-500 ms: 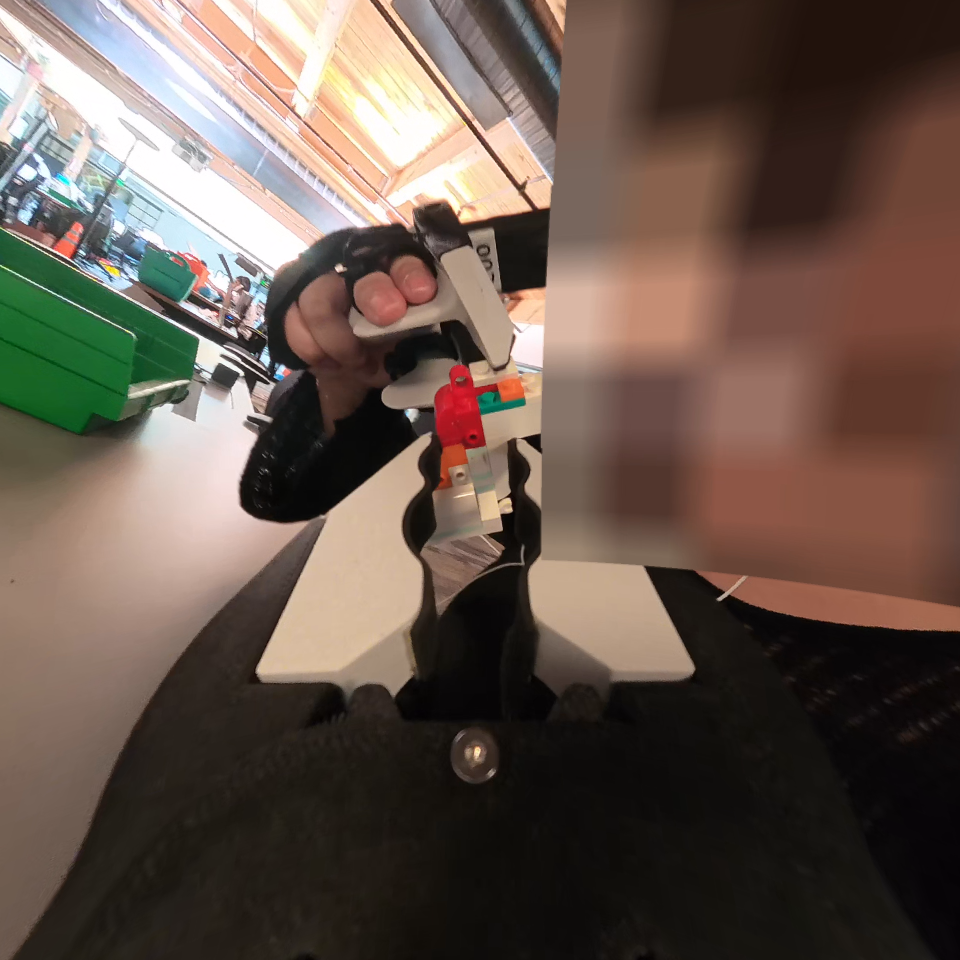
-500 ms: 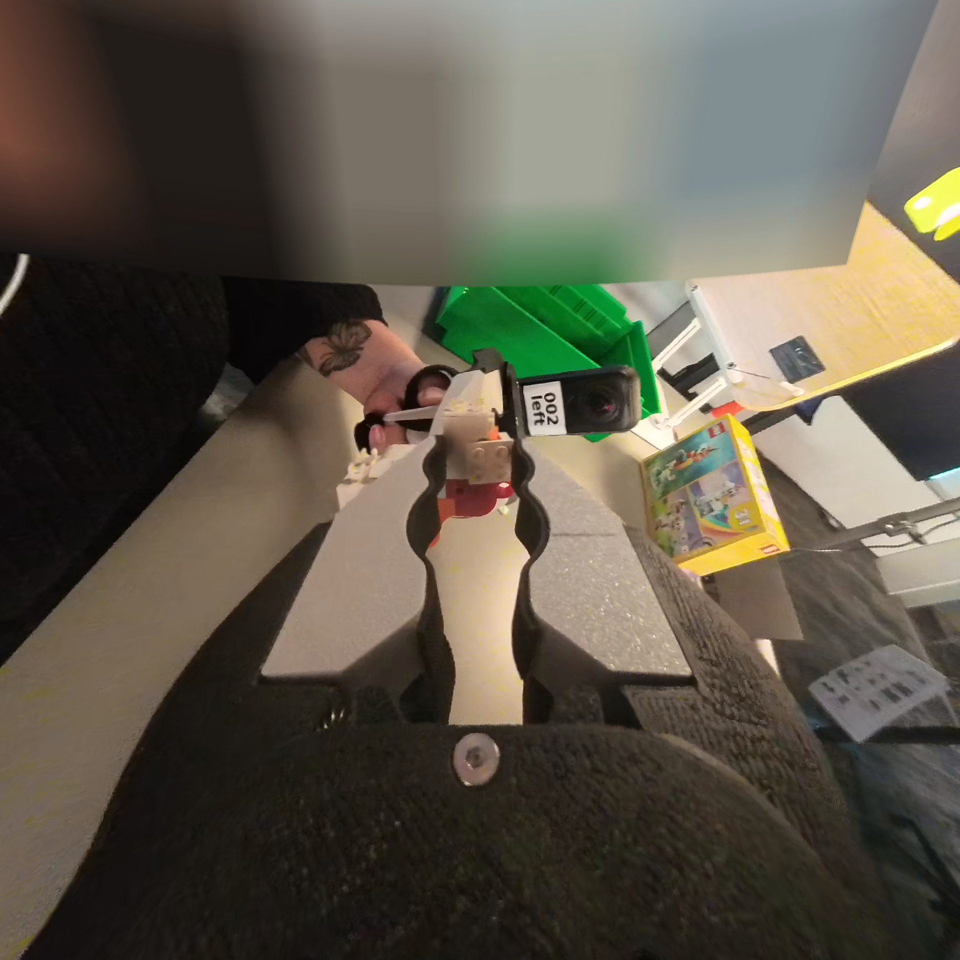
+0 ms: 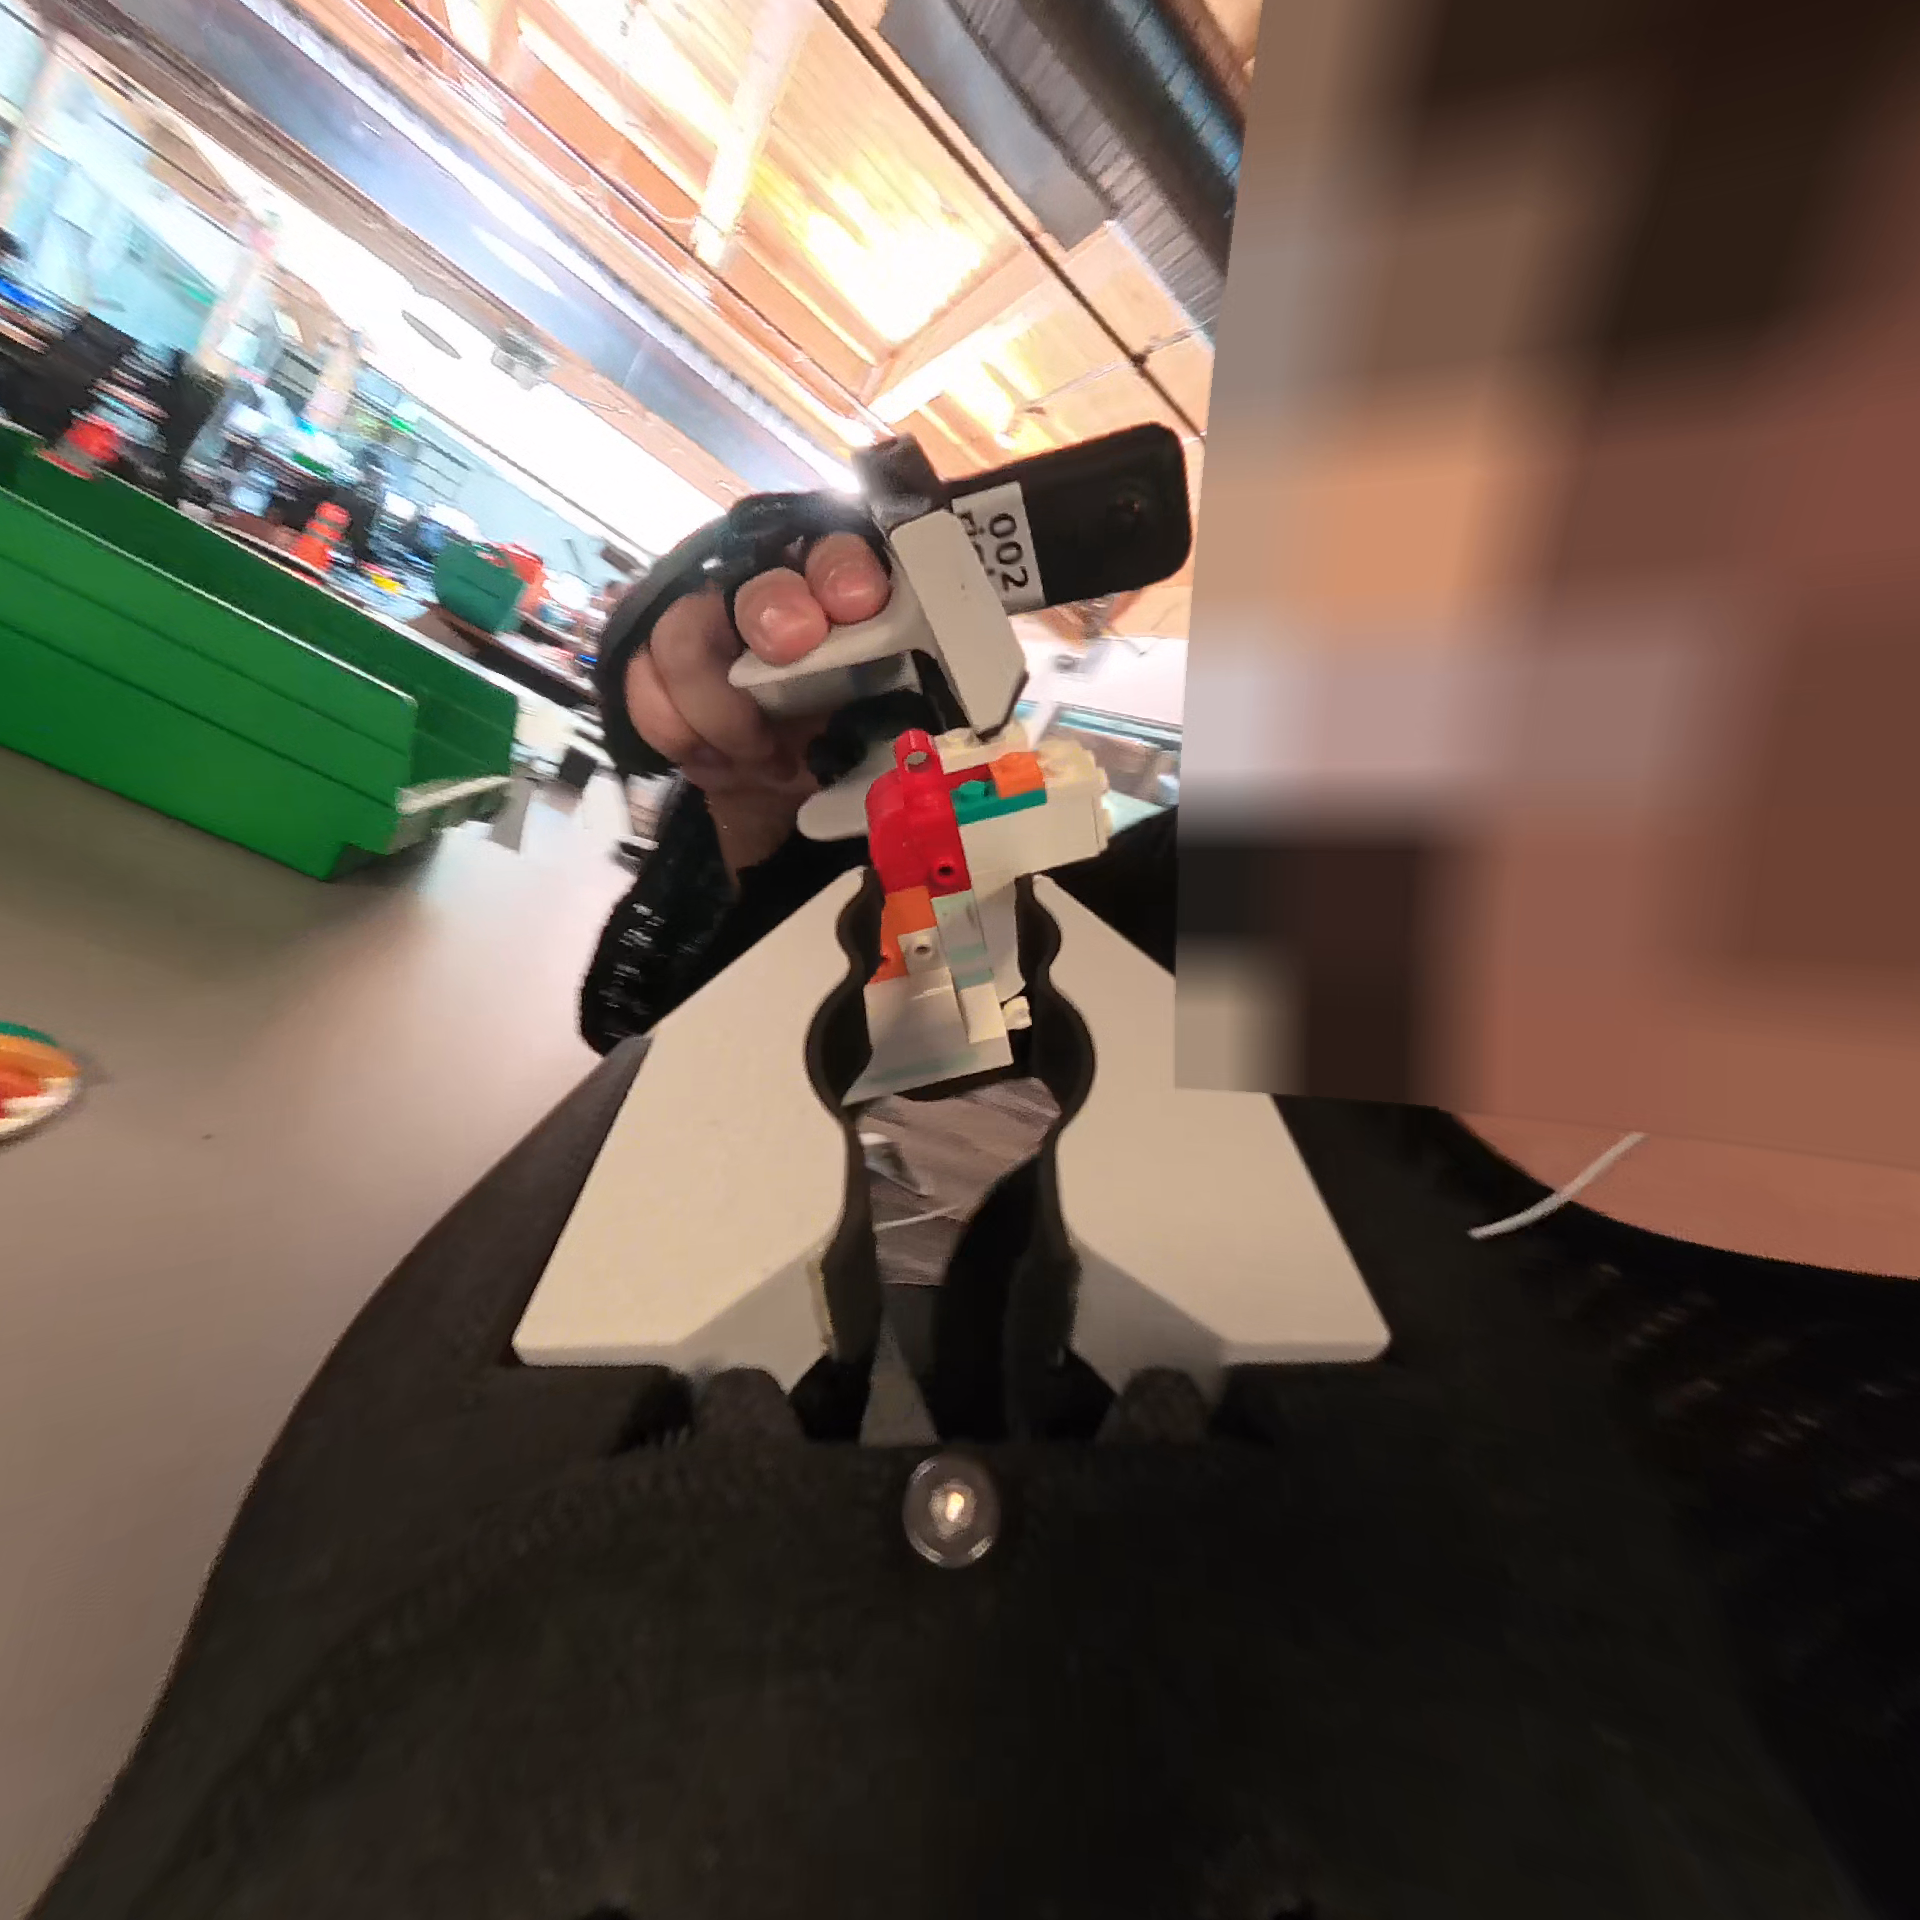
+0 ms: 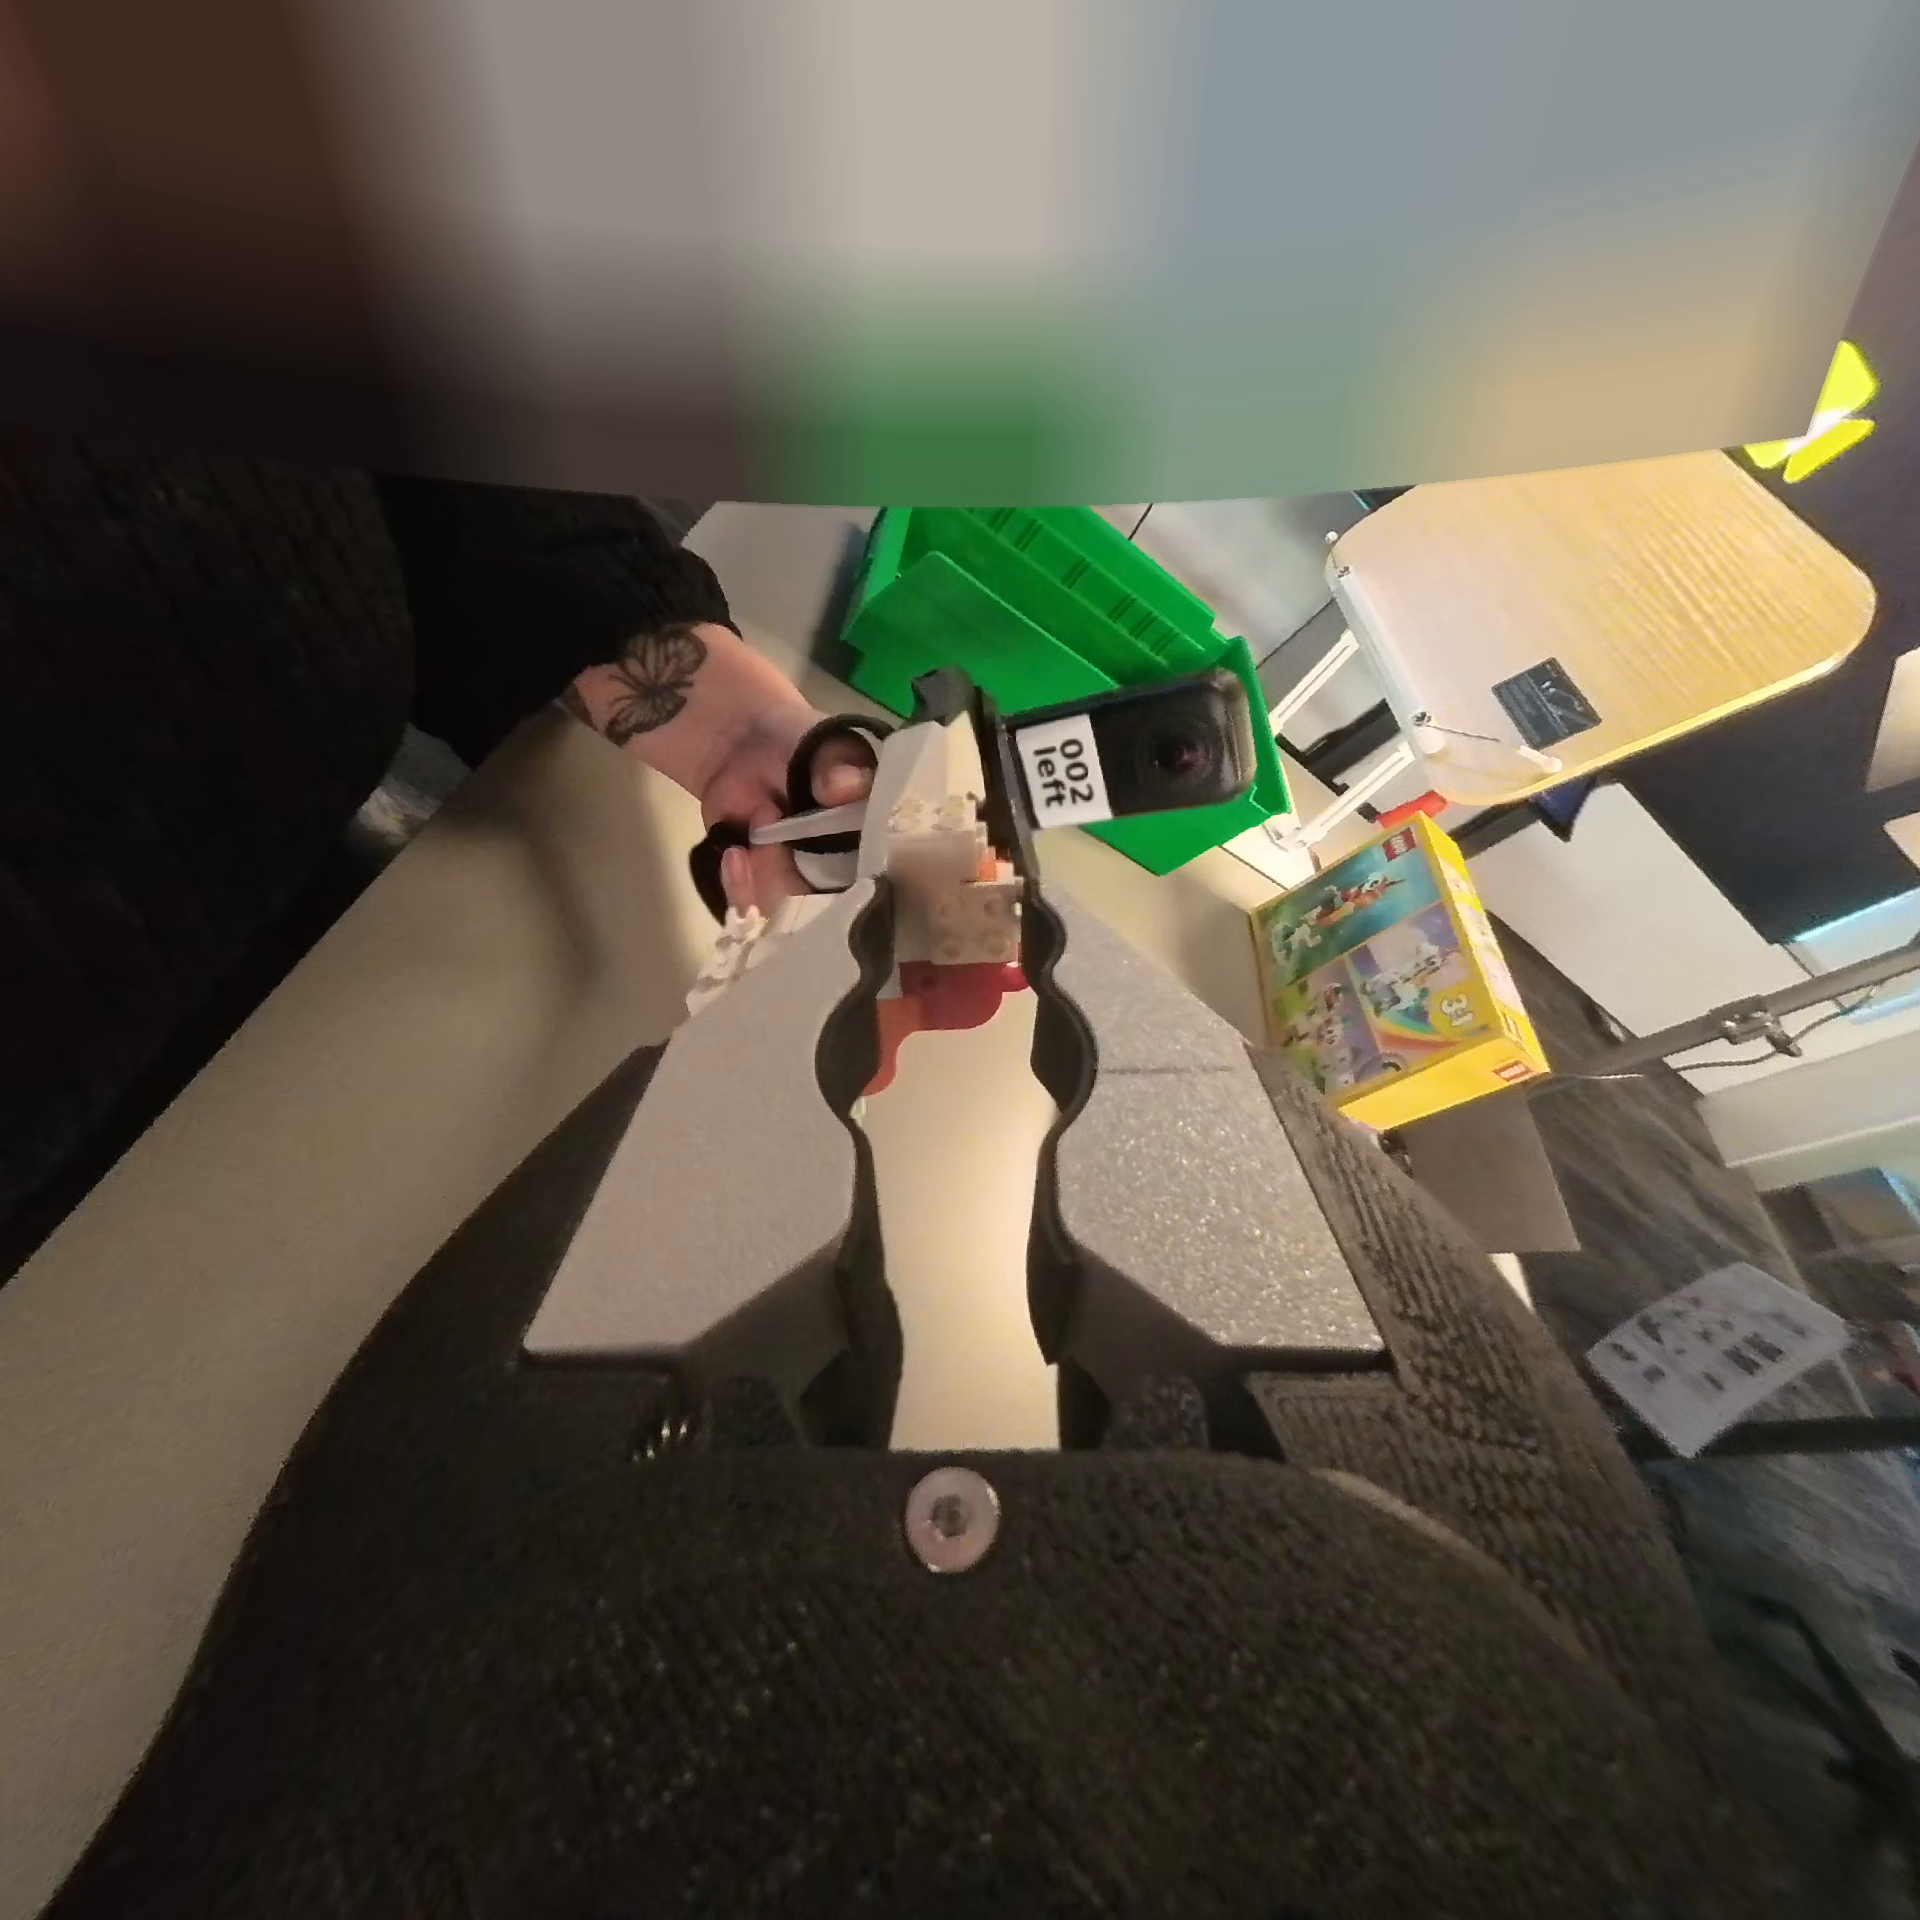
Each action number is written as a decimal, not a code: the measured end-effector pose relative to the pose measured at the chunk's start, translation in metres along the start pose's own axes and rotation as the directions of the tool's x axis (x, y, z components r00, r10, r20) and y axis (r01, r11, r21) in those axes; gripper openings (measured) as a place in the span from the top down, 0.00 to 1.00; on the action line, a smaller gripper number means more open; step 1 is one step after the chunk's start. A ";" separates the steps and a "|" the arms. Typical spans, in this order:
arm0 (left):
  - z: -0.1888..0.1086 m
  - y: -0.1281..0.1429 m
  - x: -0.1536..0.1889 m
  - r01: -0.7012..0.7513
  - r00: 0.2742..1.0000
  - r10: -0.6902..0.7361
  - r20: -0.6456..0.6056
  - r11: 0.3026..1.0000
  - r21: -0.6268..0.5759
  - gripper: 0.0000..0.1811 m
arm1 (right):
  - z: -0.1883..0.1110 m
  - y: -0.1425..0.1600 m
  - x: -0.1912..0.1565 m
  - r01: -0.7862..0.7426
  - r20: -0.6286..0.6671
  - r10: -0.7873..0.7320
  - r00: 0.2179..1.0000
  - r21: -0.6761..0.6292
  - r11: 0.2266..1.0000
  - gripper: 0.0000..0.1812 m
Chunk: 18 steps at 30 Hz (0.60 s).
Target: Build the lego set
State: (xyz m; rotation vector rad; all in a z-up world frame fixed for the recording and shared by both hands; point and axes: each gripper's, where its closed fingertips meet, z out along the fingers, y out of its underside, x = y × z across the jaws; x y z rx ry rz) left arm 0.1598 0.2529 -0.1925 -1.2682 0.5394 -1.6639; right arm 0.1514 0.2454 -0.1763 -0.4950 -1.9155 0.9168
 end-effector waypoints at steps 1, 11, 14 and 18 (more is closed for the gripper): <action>-0.001 -0.002 -0.002 -0.022 0.999 0.022 0.028 1.000 -0.006 0.87 | -0.001 0.002 0.000 0.001 -0.004 -0.001 1.000 0.004 1.000 0.87; -0.043 0.016 -0.071 -0.369 0.676 0.542 0.499 0.836 -0.407 0.87 | -0.027 0.088 0.038 -0.254 -0.226 0.278 0.934 0.128 0.959 0.73; -0.056 0.027 -0.092 -0.329 0.613 0.570 0.547 0.814 -0.479 0.87 | -0.039 0.121 0.059 -0.333 -0.349 0.400 0.847 0.236 0.913 0.75; -0.067 0.040 -0.110 -0.296 0.538 0.634 0.555 0.759 -0.580 0.87 | -0.055 0.144 0.071 -0.346 -0.462 0.473 0.750 0.335 0.876 0.77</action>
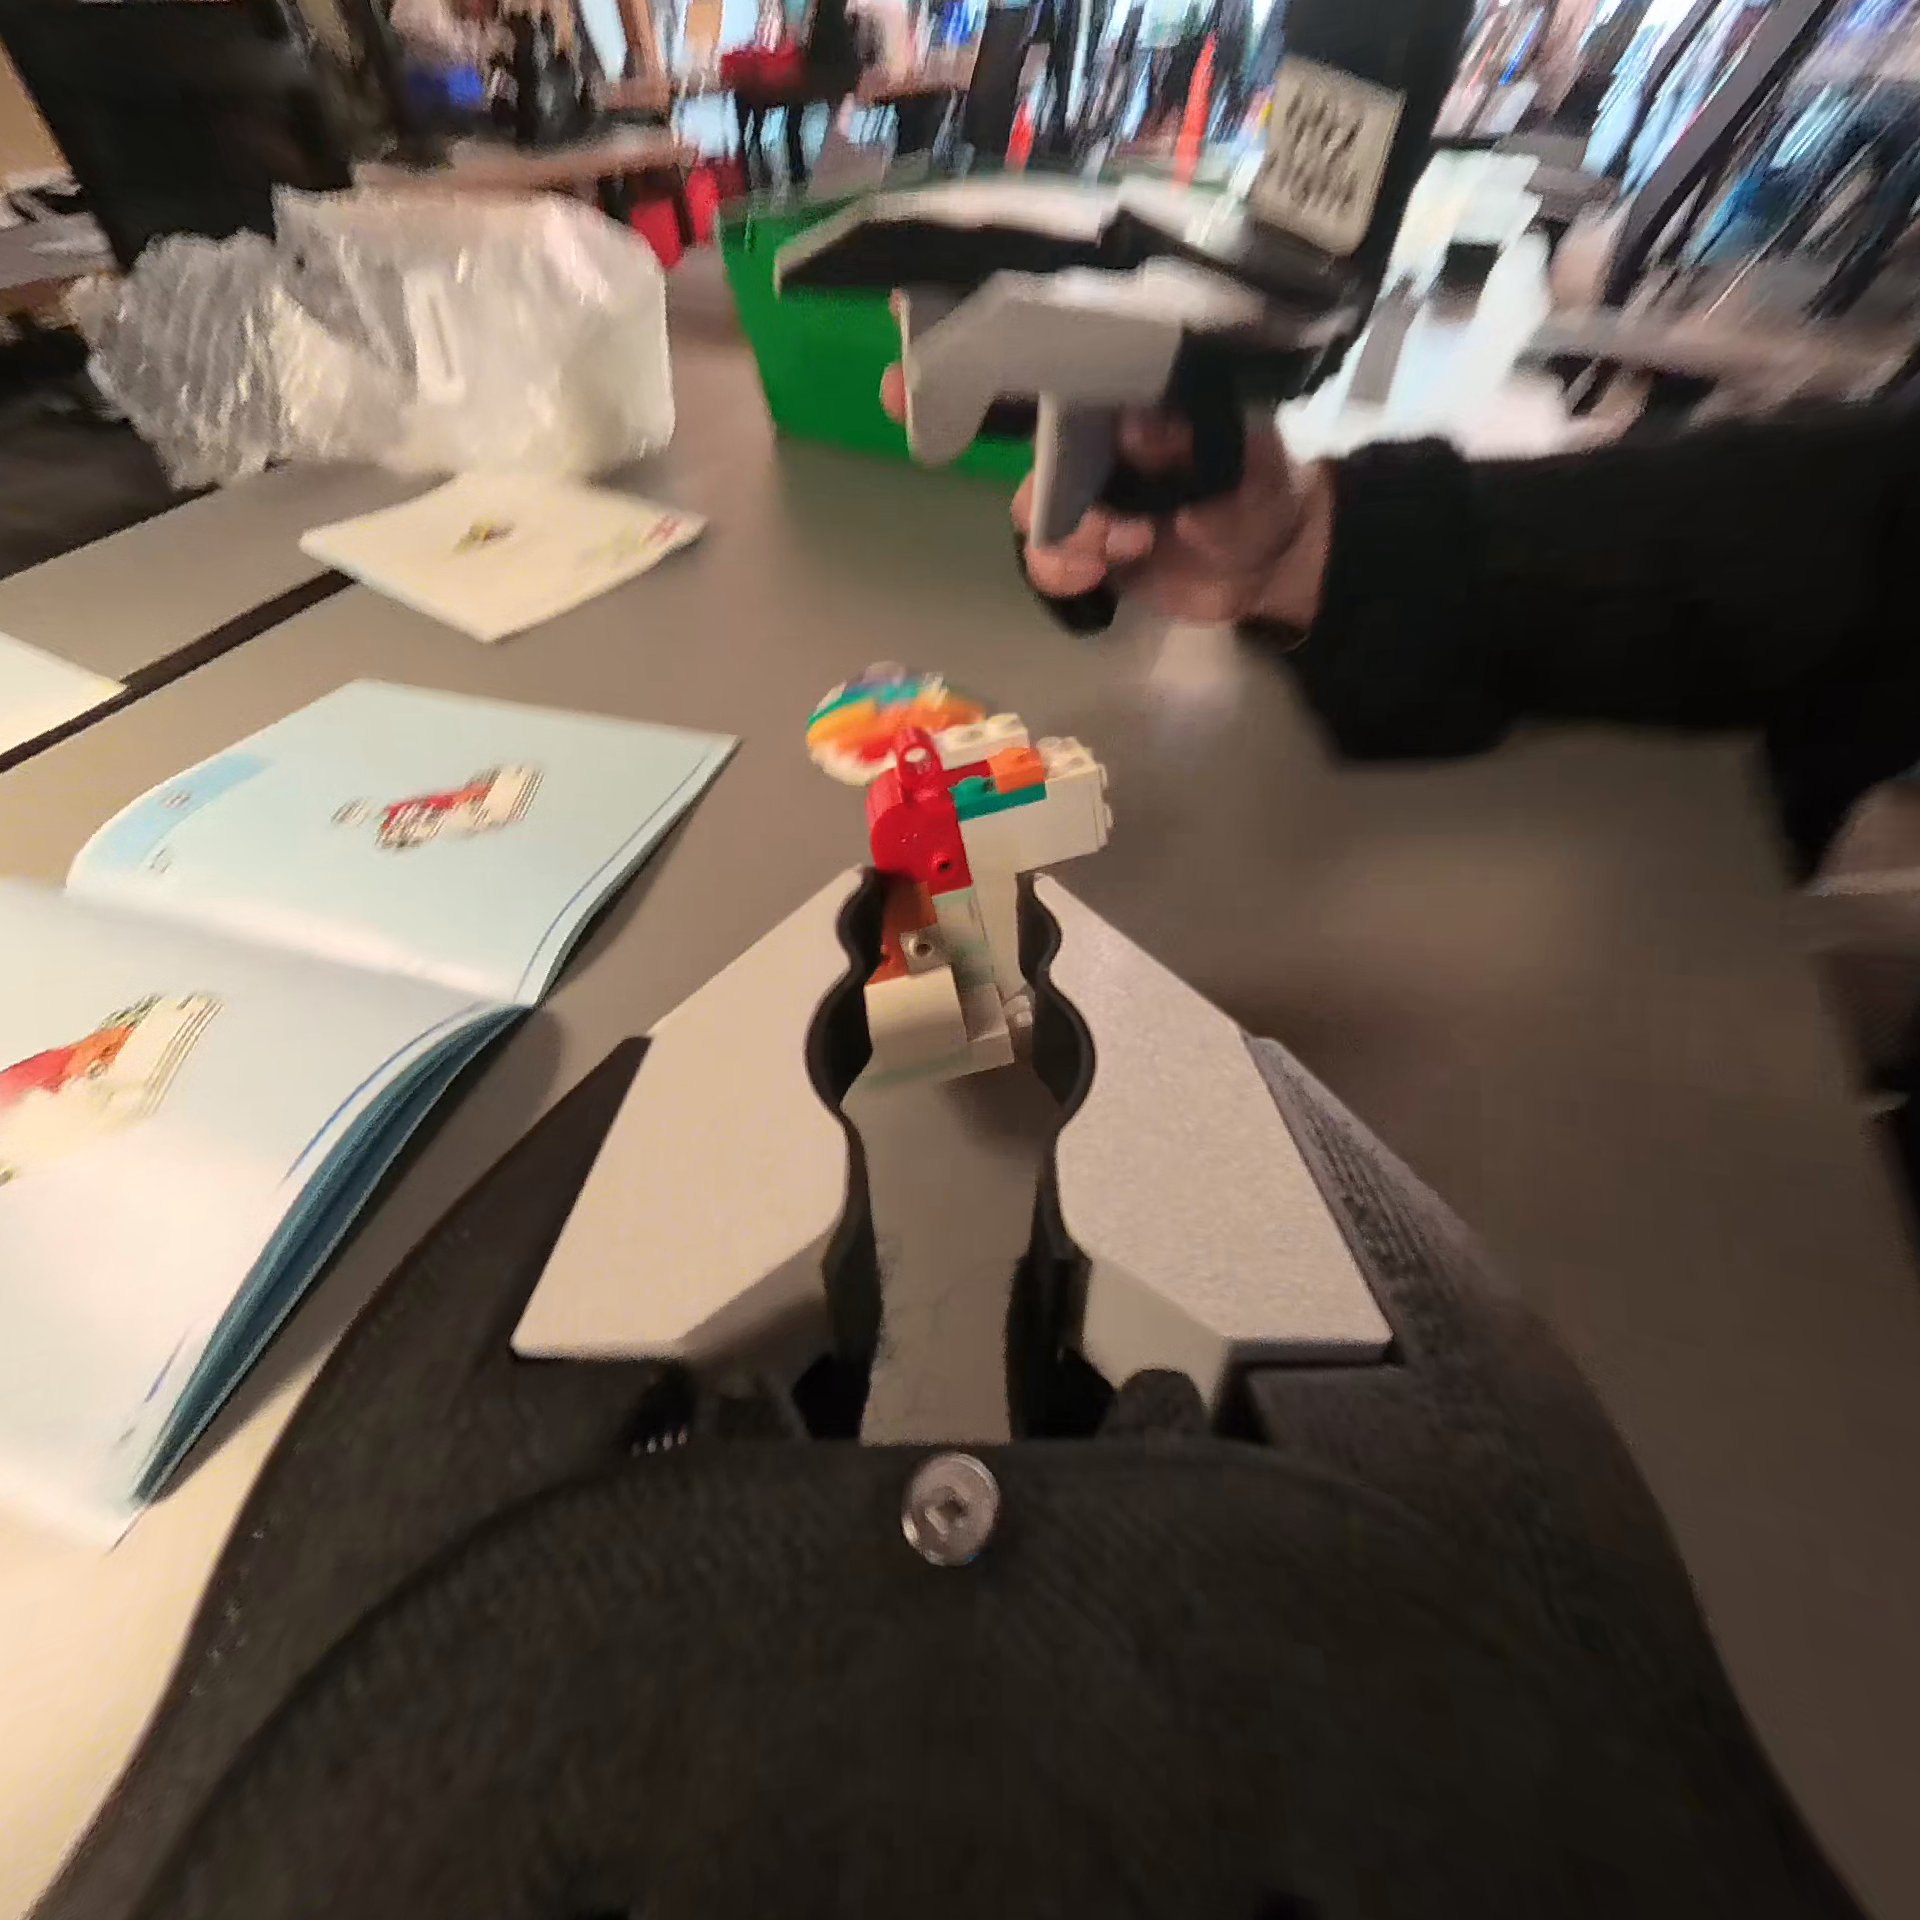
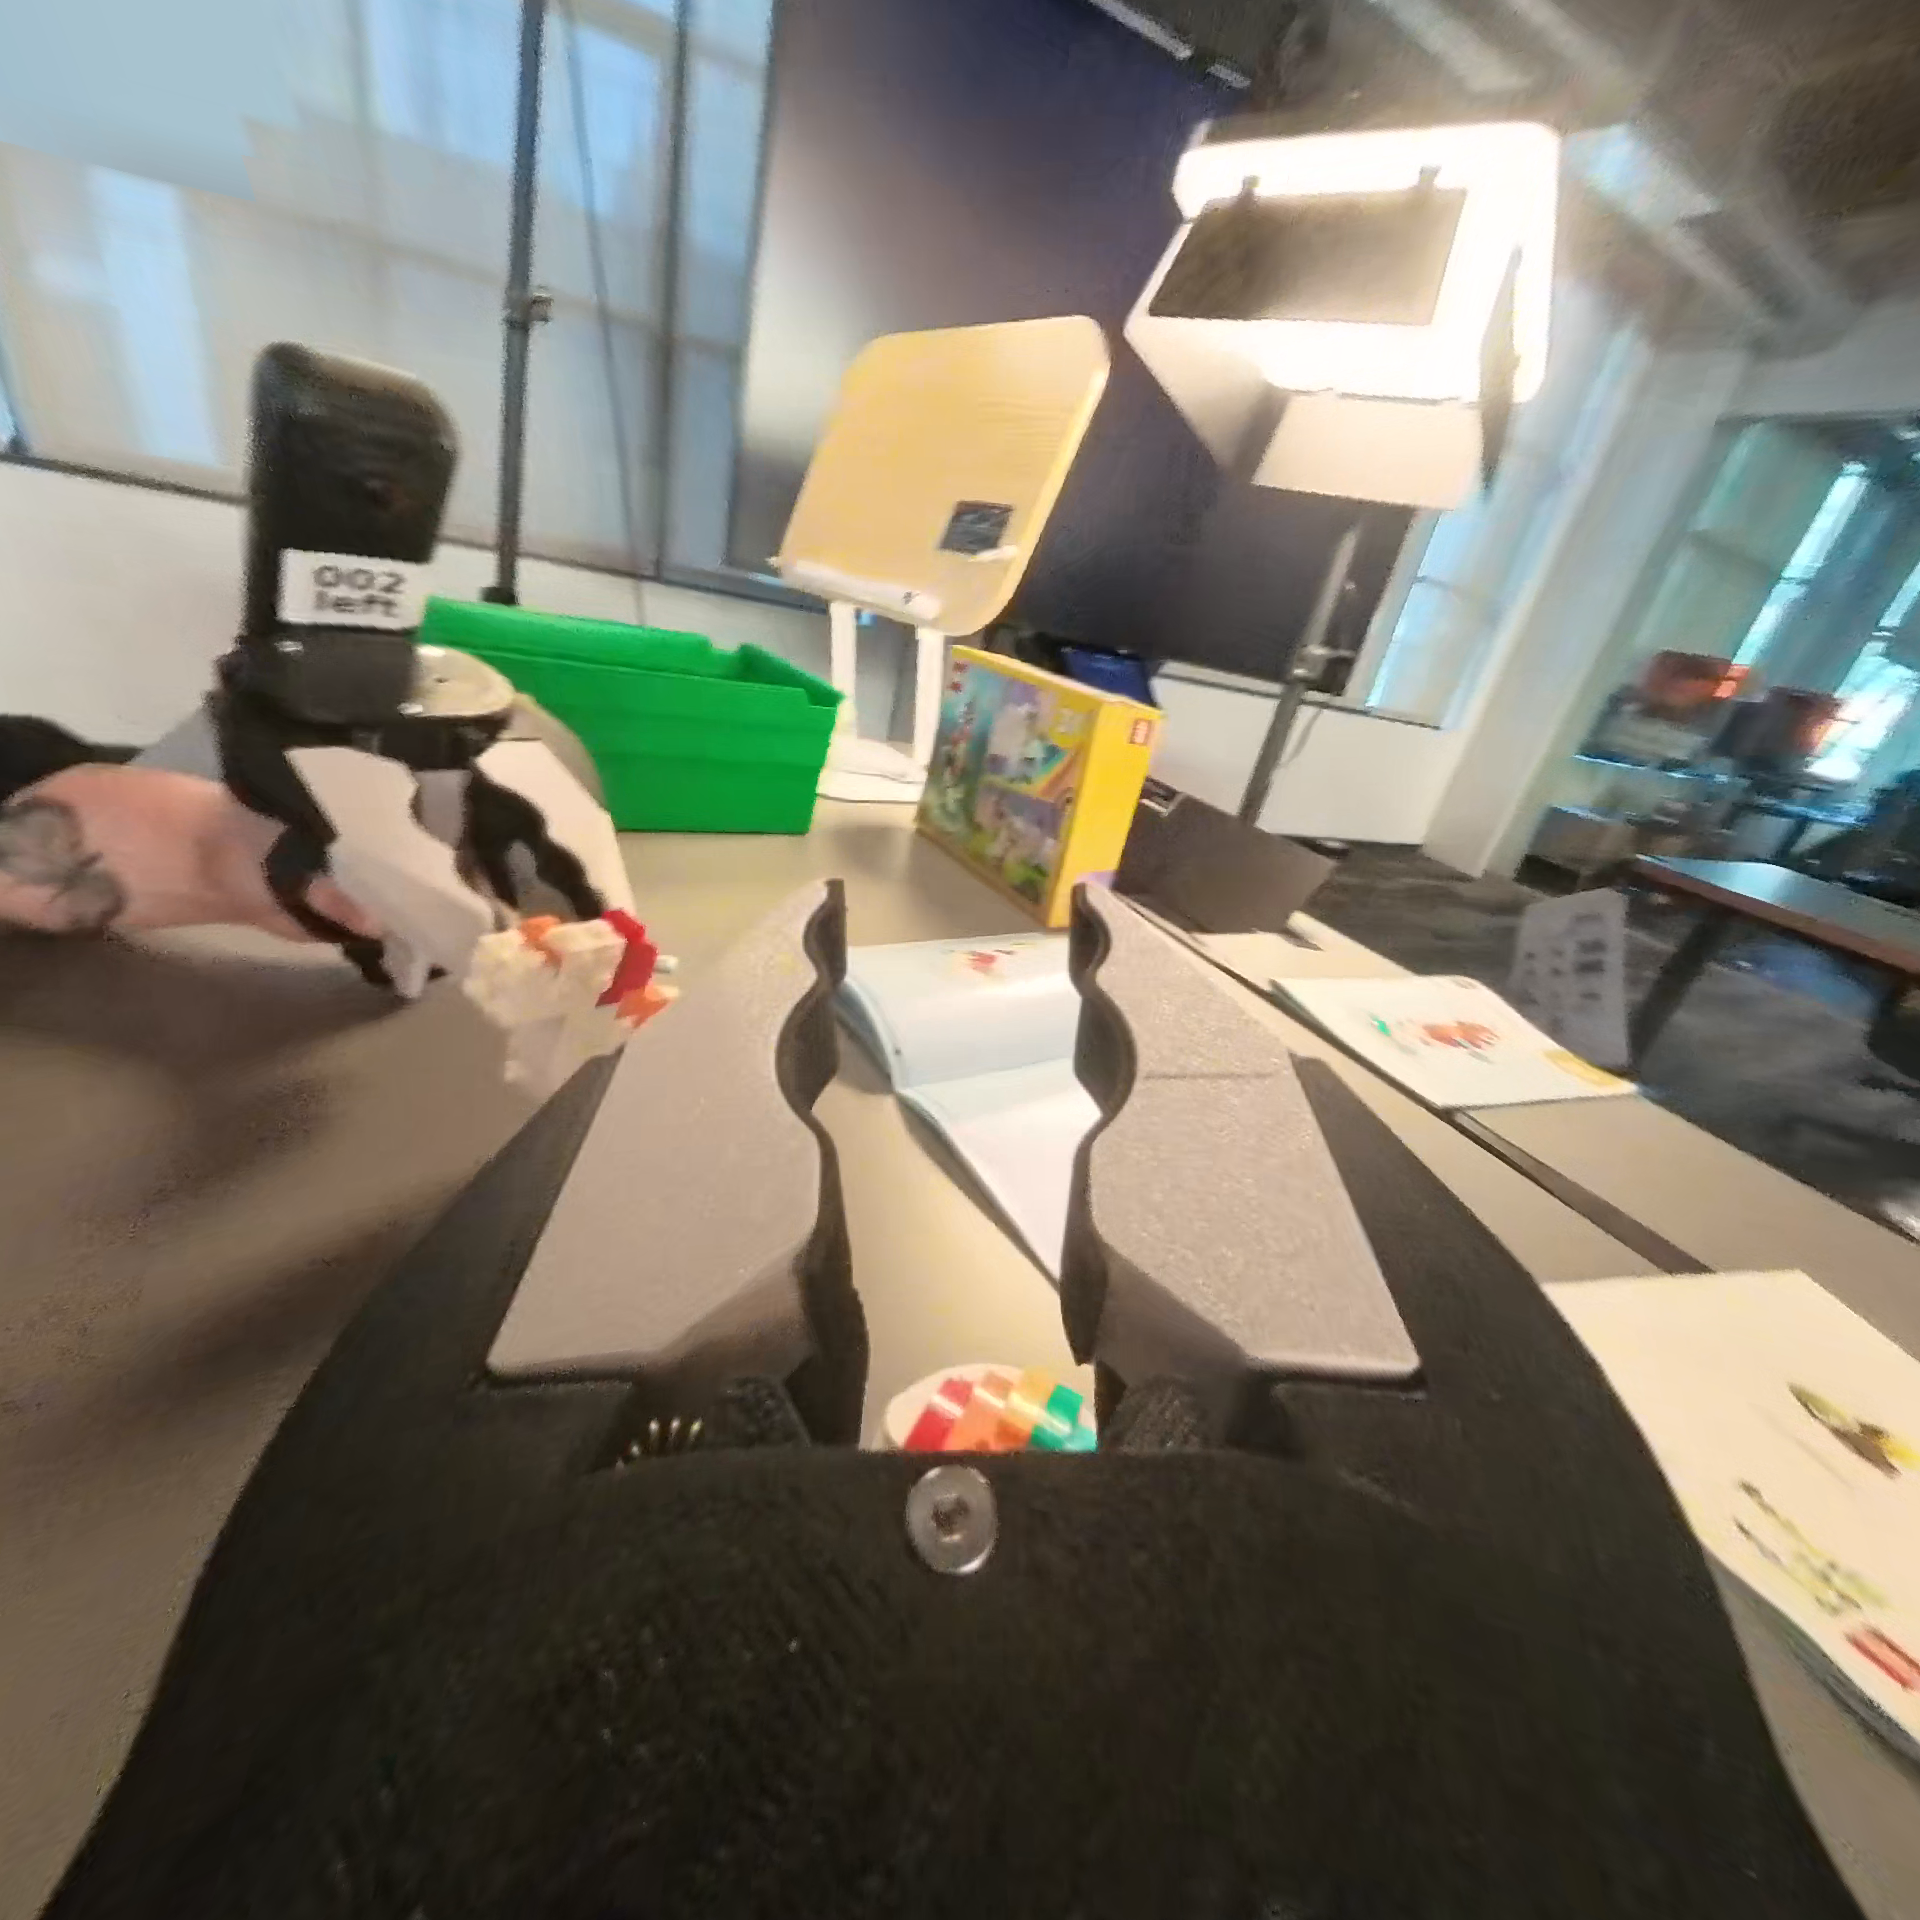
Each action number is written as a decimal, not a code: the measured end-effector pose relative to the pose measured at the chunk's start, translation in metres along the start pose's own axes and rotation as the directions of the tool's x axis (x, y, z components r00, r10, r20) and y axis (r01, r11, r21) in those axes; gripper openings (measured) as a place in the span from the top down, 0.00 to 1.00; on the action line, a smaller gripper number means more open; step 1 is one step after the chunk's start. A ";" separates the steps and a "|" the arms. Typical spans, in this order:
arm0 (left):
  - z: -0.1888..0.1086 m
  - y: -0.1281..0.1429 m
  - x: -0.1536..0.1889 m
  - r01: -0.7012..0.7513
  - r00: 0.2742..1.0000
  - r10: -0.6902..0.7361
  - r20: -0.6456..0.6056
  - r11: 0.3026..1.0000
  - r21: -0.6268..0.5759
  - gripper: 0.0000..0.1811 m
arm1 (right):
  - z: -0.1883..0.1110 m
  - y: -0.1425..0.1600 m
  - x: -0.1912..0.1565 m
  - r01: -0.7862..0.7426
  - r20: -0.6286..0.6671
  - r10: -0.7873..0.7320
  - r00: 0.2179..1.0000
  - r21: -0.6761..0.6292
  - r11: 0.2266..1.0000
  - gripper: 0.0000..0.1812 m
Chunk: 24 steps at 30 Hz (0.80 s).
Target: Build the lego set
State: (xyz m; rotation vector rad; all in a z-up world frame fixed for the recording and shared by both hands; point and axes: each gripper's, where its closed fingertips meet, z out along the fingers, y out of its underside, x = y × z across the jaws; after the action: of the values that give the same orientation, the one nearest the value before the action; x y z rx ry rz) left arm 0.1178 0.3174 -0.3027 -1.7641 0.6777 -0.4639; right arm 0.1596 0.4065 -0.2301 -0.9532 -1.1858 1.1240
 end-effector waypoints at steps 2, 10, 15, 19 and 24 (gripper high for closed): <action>0.003 0.007 -0.001 -0.034 0.999 0.035 0.028 0.999 -0.038 0.87 | -0.005 0.007 0.007 0.016 -0.061 -0.015 0.998 0.004 1.000 0.78; 0.005 0.024 -0.004 -0.132 0.983 0.149 0.106 0.979 -0.153 0.86 | -0.010 0.011 0.013 0.099 -0.139 -0.100 0.985 -0.011 0.995 0.82; 0.000 0.026 -0.003 -0.121 0.984 0.140 0.111 0.980 -0.160 0.86 | -0.010 0.014 0.014 0.085 -0.139 -0.087 0.987 -0.020 0.996 0.83; -0.007 0.031 -0.008 -0.069 0.986 0.094 0.139 0.982 -0.173 0.86 | -0.010 0.015 0.015 0.088 -0.142 -0.091 0.986 -0.027 0.996 0.83; -0.015 0.036 -0.011 -0.079 0.978 0.115 0.175 0.976 -0.202 0.86 | -0.010 0.017 0.017 0.100 -0.158 -0.104 0.982 -0.035 0.994 0.82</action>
State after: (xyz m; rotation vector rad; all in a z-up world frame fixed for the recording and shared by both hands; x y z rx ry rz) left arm 0.0924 0.3067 -0.3327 -1.9192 0.6910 -0.1672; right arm 0.1675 0.4266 -0.2446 -0.9735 -1.1093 0.9347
